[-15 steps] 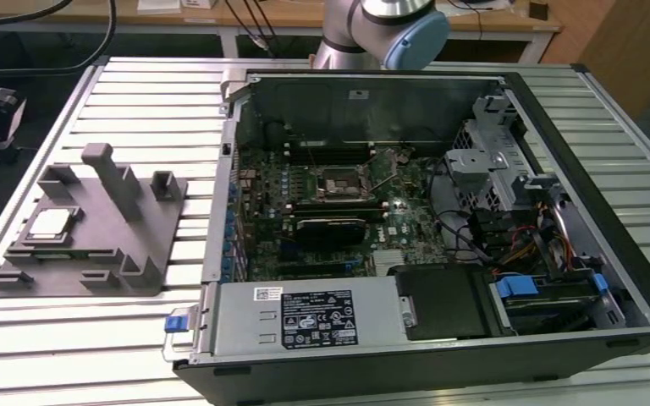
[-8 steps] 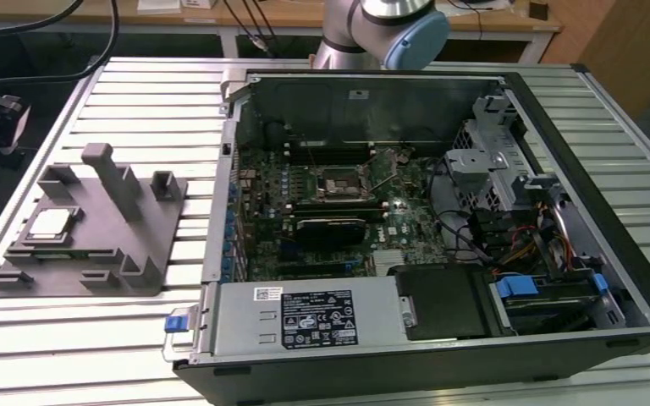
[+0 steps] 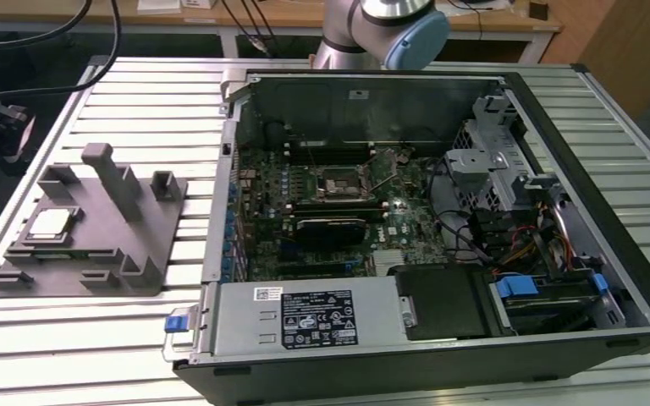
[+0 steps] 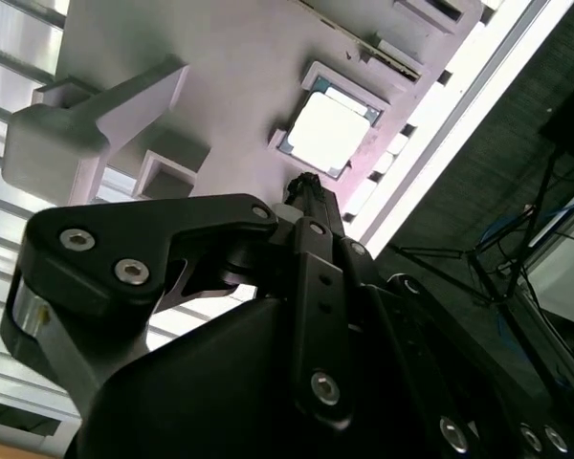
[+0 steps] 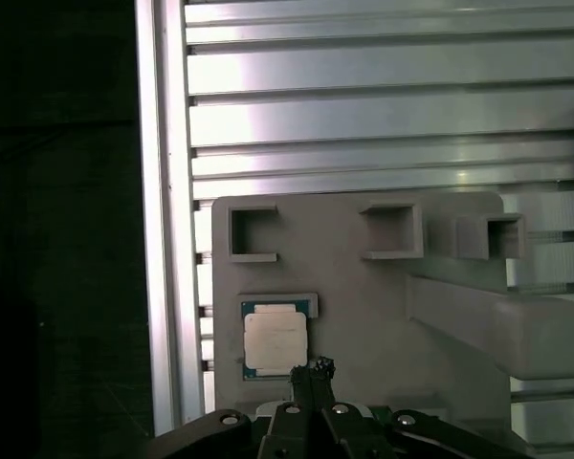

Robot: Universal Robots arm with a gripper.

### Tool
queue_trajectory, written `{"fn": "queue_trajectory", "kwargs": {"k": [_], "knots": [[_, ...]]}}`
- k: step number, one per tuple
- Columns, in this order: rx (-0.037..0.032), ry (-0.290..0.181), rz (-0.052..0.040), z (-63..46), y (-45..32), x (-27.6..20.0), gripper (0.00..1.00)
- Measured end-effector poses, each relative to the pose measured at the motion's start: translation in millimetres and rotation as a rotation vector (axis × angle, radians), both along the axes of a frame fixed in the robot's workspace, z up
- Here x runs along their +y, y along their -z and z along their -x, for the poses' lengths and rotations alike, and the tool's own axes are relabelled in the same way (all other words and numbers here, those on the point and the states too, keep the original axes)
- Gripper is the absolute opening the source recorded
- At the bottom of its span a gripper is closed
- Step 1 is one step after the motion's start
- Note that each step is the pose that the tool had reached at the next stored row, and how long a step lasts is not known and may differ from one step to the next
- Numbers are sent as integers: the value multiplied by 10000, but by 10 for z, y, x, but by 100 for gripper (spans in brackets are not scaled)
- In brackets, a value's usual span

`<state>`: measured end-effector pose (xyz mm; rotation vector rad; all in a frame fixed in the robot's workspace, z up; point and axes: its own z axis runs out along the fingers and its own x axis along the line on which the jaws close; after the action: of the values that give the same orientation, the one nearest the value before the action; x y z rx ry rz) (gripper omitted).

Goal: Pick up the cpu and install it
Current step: 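Pick up the cpu and move it towards the insertion slot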

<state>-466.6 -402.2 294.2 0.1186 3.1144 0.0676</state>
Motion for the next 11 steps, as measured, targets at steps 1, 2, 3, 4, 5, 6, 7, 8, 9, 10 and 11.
{"fn": "queue_trajectory", "kwargs": {"k": [1,2,3,4,5,6,7,8,9,10,11], "knots": [[-1,0,0,0,11,-4,11],[-1,1,0,0,20,-6,11],[-1,1,0,1,30,-9,11],[0,1,0,0,38,-10,11],[-1,1,0,0,45,-11,11],[-2,1,-1,0,53,-13,11],[-1,1,-1,0,61,-14,11],[0,1,0,0,67,-15,11],[-1,0,0,0,74,-15,11],[0,0,0,0,80,-16,11],[-1,0,0,0,87,-16,11]]}}
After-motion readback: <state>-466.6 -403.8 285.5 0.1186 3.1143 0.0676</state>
